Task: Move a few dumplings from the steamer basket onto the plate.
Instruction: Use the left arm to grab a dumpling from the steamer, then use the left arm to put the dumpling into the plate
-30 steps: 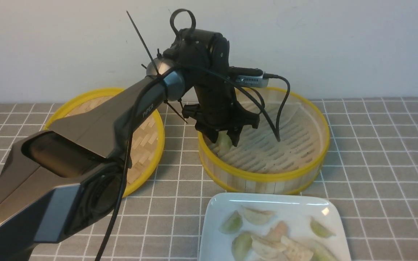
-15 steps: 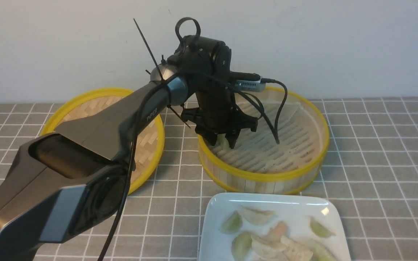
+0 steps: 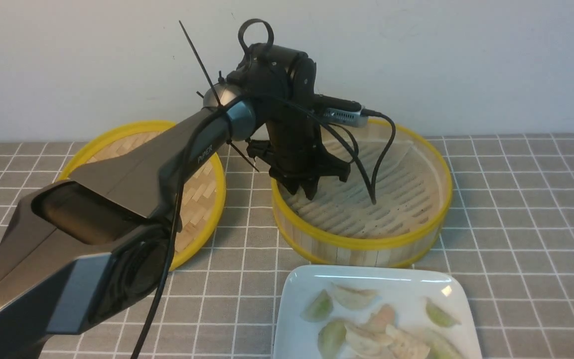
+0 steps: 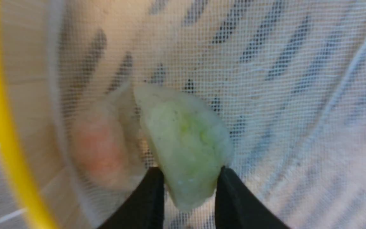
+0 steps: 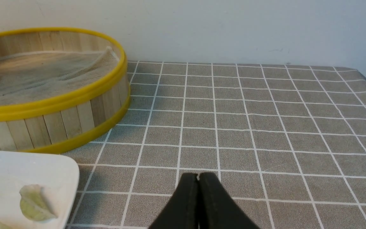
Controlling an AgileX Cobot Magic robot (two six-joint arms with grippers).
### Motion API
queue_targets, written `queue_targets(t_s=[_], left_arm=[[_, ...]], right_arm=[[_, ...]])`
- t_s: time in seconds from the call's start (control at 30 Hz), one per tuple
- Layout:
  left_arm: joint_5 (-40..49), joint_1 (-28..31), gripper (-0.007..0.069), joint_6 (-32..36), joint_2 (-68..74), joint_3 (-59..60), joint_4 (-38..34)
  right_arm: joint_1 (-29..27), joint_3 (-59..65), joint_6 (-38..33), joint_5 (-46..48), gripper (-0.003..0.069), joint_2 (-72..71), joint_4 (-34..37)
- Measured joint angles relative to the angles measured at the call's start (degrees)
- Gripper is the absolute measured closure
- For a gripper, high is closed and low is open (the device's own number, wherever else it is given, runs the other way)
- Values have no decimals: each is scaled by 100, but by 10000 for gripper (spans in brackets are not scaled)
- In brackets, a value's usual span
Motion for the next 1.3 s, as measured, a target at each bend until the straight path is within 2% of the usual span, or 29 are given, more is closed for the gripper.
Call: queue_targets(t_s=[0.2,0.53,0.67,0.8,0.93,1.1,1.3], left_arm=[[0,6,447,347,-674,-6,-142],[36,0,447,543,-794,82,-732],[23,-81,447,623,-1400,1077,-814],[23,-458,447,728,-2250,2469,-1001],[24,-873,447,797,-2472,3068,-1081],[-25,-1353,447,845,-2236,3235,-1117],[-69,-1526,447,1281,-2016,3235,-1293]], right_arm=[[0,0,0,0,673,0,0],[0,0,0,0,673,0,0],[0,0,0,0,673,0,0],[0,0,0,0,673,0,0],[0,0,0,0,673,0,0],[0,0,0,0,673,0,0],[0,0,0,0,673,0,0]])
